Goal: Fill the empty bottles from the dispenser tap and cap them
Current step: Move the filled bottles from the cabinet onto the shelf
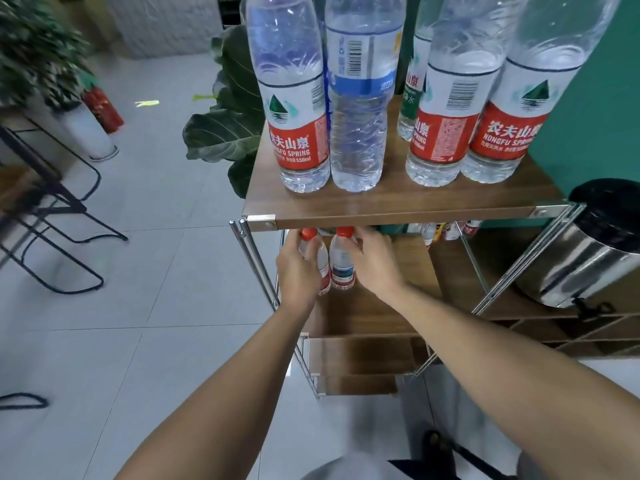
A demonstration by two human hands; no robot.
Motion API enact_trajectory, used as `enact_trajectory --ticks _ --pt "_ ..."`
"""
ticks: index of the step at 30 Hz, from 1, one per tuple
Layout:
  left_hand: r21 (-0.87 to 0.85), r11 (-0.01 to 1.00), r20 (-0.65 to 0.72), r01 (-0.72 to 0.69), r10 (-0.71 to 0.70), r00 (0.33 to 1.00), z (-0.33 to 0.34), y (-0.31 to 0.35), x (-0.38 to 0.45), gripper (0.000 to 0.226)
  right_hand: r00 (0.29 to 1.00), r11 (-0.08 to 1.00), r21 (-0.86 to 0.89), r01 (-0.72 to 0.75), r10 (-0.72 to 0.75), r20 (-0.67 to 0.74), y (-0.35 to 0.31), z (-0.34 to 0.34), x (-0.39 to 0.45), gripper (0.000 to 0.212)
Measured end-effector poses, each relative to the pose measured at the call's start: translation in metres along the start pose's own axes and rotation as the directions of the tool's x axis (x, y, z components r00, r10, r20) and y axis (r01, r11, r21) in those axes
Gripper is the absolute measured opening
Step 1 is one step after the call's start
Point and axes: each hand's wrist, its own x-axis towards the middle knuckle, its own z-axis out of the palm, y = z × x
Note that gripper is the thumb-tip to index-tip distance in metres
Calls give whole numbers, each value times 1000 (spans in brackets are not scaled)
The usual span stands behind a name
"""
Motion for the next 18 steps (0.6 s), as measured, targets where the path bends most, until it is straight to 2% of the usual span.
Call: enact_trajectory --ticks 3,9,15,18 --pt "8 1000 2 3 -3 1000 2 1 2 11 1000 1000 -8 11 -11 -12 0 -2 0 16" --pt "42 999 35 1 -3 999 -4 2 1 24 998 1000 -6 -10 10 64 1 -8 0 17" --pt "158 985 57 -61 53 997 -15 15 -33 59 995 1000 20 -20 18 95 -2 -29 -12 39" --pt "182 972 38 -149 144 989 -17 16 -58 59 993 995 80 -59 50 111 -5 -45 -25 52"
